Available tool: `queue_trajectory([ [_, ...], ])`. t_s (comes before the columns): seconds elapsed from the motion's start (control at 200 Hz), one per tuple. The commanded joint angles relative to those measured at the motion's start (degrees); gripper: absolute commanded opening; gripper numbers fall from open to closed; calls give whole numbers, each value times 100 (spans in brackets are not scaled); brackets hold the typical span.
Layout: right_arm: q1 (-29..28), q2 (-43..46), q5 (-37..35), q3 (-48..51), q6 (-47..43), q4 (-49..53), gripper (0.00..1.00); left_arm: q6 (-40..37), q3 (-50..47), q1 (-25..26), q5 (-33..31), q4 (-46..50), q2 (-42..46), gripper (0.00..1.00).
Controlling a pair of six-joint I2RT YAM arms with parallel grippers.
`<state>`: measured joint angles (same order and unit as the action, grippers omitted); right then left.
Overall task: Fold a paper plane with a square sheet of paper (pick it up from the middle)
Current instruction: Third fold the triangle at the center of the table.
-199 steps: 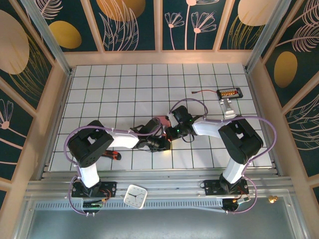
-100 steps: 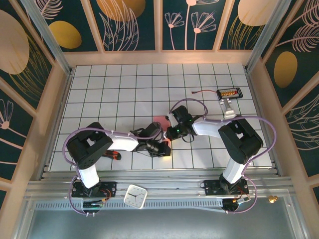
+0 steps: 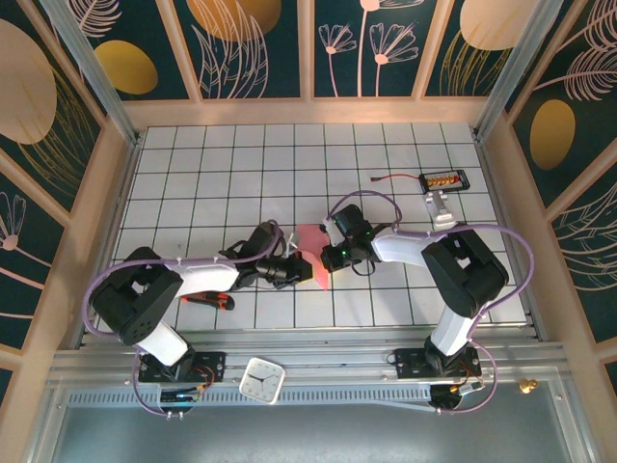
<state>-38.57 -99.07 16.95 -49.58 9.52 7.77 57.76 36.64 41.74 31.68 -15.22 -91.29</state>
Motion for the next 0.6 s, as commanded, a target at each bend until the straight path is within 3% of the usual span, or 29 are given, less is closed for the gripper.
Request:
queue_trajectory([
  [0.0, -28, -350, -254, 142, 16, 379, 0, 149, 4, -167, -191, -195, -23, 0],
  [0.18, -28, -345, -245, 135, 19, 391, 0, 183, 251, -301, -272, -472, -303, 0],
  [0.595, -28, -353, -245, 151, 12, 378, 0, -309, 942, -349, -563, -36, -978, 0],
])
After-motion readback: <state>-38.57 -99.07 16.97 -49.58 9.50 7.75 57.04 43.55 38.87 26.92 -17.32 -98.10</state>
